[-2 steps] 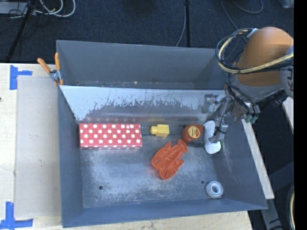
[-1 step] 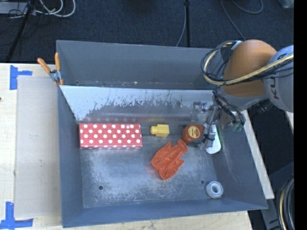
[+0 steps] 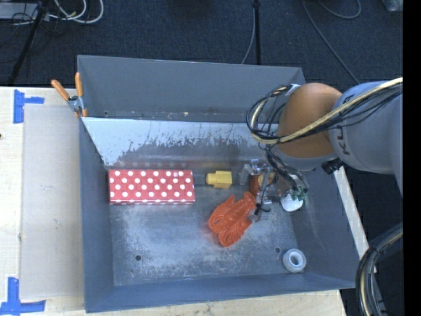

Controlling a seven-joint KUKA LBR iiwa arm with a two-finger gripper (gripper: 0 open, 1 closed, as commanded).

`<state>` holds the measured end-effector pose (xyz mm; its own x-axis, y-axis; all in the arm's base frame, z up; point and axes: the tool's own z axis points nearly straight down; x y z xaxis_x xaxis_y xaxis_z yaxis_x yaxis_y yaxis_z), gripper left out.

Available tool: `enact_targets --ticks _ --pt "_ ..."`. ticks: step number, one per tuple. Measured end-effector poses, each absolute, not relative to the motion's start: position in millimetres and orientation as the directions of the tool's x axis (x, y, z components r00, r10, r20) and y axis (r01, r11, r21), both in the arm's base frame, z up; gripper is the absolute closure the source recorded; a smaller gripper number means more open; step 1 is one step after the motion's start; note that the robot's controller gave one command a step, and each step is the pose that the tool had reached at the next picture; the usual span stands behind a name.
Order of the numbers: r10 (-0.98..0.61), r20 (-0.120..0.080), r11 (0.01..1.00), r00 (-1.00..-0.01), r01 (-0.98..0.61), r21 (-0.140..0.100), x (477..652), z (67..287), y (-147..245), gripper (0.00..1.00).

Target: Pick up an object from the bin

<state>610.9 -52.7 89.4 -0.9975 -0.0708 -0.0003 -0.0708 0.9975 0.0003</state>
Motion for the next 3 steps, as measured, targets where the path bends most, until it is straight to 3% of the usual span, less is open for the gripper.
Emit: enact_targets --ticks 1,2,3 --pt "-0.124 -0.004 0.992 -0.992 -0.124 -0.002 608.2 70 -58 1.0" --pt "-0.124 -0.004 0.992 -0.992 -0.124 -0.002 608.3 70 -58 1.0" --pt "-0.106 -0.005 0.994 -0.994 -0.106 -0.001 613.4 179 -60 1.0"
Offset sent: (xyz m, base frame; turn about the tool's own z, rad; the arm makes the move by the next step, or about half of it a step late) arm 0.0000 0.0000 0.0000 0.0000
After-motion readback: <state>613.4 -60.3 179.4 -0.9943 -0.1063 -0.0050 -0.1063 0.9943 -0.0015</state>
